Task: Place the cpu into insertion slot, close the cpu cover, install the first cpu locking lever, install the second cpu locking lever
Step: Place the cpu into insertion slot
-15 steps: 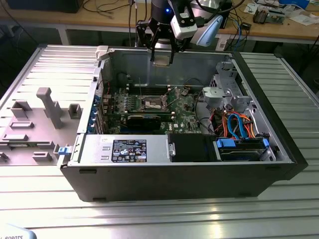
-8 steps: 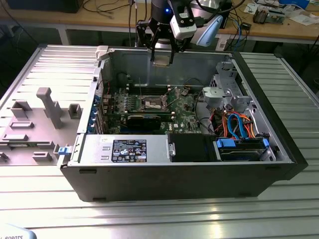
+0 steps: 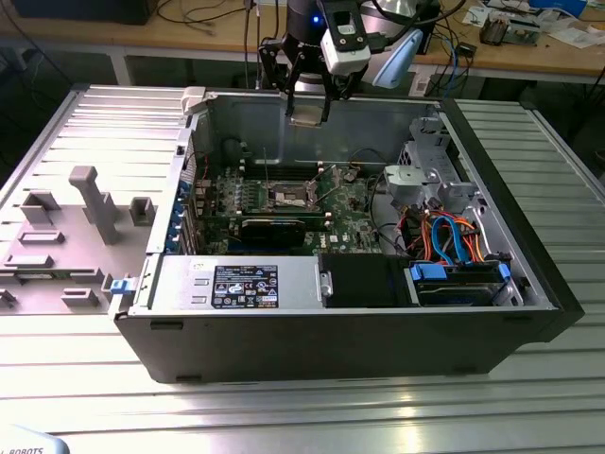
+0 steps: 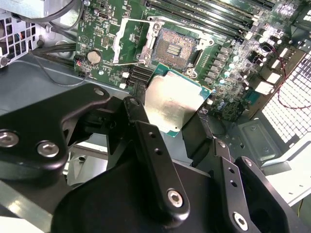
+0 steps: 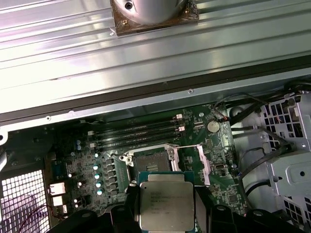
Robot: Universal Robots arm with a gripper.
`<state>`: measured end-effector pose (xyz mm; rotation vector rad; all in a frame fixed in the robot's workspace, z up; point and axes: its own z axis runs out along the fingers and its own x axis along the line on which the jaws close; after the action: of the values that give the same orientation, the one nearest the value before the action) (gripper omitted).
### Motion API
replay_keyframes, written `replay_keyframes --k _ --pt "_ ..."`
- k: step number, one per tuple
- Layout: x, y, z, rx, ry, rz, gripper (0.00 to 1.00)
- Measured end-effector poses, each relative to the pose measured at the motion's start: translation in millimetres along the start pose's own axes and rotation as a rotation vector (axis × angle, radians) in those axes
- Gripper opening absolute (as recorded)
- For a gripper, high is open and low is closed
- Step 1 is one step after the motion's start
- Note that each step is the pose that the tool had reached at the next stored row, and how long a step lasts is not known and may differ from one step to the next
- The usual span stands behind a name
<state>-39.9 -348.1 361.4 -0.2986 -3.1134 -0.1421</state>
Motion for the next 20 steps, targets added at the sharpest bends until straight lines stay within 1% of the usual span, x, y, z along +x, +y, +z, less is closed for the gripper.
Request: replay_keyframes --k 20 --pt "0.0 0.0 0.0 -0.0001 -0.0006 0.008 0.54"
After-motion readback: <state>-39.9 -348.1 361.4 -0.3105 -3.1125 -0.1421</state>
